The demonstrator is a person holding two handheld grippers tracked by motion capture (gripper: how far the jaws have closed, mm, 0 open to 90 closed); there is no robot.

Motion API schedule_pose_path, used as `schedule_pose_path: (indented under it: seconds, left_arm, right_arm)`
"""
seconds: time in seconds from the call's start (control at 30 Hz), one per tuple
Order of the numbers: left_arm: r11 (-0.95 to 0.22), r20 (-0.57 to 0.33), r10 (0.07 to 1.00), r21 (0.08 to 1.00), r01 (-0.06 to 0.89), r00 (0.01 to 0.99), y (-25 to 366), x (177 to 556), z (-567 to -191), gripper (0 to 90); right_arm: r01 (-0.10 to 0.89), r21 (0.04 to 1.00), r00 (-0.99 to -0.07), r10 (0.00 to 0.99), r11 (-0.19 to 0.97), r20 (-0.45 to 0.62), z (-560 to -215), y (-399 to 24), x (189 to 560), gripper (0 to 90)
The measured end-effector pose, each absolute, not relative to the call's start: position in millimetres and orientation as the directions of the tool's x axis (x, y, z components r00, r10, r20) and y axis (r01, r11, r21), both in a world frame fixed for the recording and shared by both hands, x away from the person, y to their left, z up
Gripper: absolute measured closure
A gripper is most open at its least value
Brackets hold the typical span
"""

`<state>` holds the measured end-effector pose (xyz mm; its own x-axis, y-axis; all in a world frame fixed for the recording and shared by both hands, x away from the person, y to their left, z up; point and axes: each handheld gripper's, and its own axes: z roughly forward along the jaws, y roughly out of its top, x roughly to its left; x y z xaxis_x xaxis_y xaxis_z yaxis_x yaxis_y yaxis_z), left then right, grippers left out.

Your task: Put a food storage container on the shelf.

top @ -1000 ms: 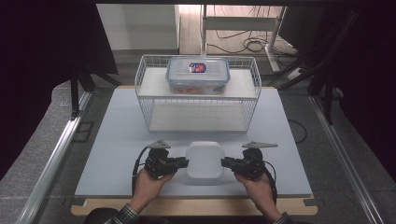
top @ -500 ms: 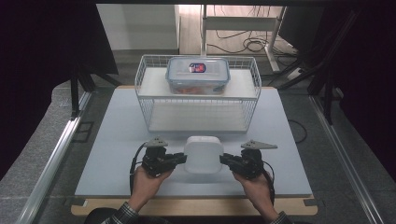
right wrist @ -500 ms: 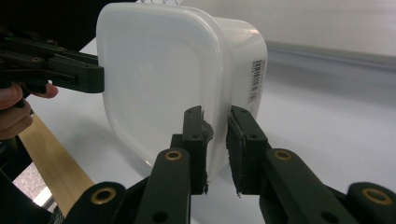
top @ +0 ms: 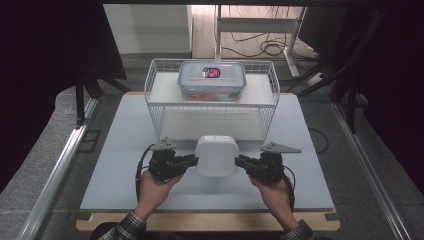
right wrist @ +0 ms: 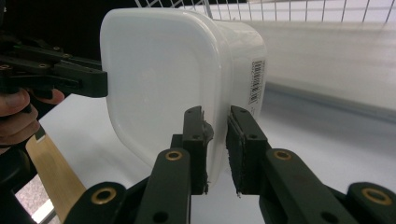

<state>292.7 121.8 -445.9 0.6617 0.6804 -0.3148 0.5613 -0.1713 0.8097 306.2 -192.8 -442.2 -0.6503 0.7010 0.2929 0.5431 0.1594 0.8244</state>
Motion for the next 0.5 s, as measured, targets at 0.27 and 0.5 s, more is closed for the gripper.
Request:
schedule_pose_path:
  seconds: [0.27, 0.5]
  left_arm:
    - [-0.174, -0.278, 0.689, 0.833, 0.525, 0.67, 123, 297, -427, 79.9]
    - [-0.159, -0.263, 0.691, 0.853, 0.496, 0.674, 126, 302, -412, 79.9]
  right_arm:
    - [0.509, 0.847, -0.664, 0.695, 0.151, 0.276, -426, -192, 314, 77.9]
    - [0.477, 0.866, -0.678, 0.69, 0.151, 0.253, -407, -189, 320, 77.9]
